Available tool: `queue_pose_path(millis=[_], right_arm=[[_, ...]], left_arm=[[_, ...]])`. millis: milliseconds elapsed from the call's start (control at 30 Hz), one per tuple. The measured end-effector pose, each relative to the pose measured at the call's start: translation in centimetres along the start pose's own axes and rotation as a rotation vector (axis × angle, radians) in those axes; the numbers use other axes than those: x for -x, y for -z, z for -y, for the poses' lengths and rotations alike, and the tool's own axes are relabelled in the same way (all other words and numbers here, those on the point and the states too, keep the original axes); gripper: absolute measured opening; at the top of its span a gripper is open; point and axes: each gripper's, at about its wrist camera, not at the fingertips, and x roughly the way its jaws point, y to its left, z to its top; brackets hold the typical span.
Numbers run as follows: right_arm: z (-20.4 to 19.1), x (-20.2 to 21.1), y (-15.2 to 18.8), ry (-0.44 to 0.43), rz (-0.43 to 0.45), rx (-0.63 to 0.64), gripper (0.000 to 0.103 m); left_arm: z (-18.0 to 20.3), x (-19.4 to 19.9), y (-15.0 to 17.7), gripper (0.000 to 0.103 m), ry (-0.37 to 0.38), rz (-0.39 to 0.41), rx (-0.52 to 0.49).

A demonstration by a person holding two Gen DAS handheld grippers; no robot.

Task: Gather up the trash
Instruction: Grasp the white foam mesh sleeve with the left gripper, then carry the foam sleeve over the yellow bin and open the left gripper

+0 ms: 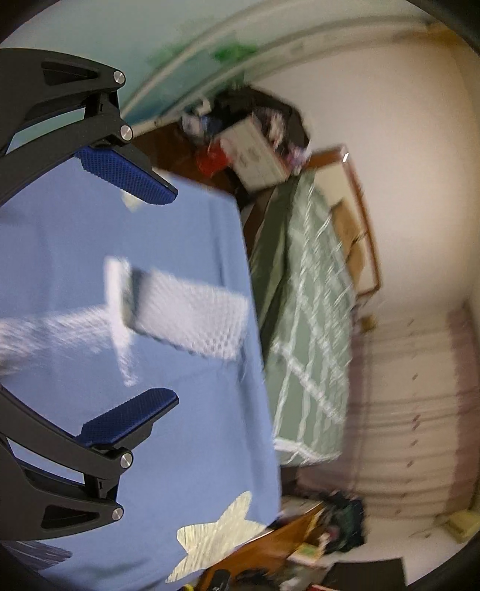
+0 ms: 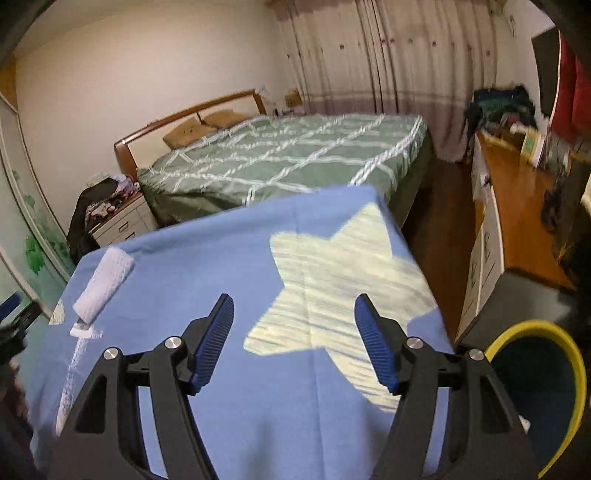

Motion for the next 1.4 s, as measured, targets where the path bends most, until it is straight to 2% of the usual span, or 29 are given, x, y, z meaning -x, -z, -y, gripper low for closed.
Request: queue_pose_path(millis=[167,267,433,667,733,867,933,1000,1100,1267,1400], right_arm=[[0.9,0.3,0.1,-0.012,0.003,-0.058,0.066],[0.6,0.2,0.2,-0.028,-0.003,-0.059,0.066],[0.5,-0.1,0.2,-0.037,-0.020,-0.056,0.066],[0.5,-0.6,0.2,-0.047,-0.042,-0.057,0.066],[0.5,-0.7,0.3,-0.051,-0.045,-0.059,0.066],[0.4,-0.7,0.4,-0.057,-0.052,-0.066,0.066],[0.4,-0.7,0.3,-0.060,-0.053,-0.068,0.066],[0.5,-0.6,0.3,-0.065,-0.051,-0.073,0.066],[0.8,-0.4,0.3,-0.060,-0.042,-0.085,0.066],[1.2,0.0,0.1,-0.037,-0.018,-0.093,0.066],[1.2,1.2,-0.2,0.000,0.018,-0.076,0.066]], left_arm=[[-0.2,-7.8,-2.5,0.098,0.117,-0.143,0.041],[0.5,-11.5,-3.1,0.098,0.131,-0.201,0.004],[0.6,-15.5,-4.0,0.098,0.122,-0.253,0.005],[-0.1,-18.1,-4.2,0.098,0.159,-0.296,0.032],[-0.2,-18.6,-3.8,0.094,0.169,-0.313,0.028],[-0.2,-18.3,-3.4,0.073,0.169,-0.303,0.017],[-0.1,-17.7,-3.2,0.058,0.166,-0.293,0.021],[0.0,-16.9,-2.8,0.036,0.168,-0.287,0.028],[-0.2,-15.4,-2.2,0.028,0.185,-0.287,0.062],[1.2,-10.1,-1.2,0.028,0.193,-0.225,0.052],[4.8,-4.4,-1.2,0.028,0.230,-0.170,-0.001]])
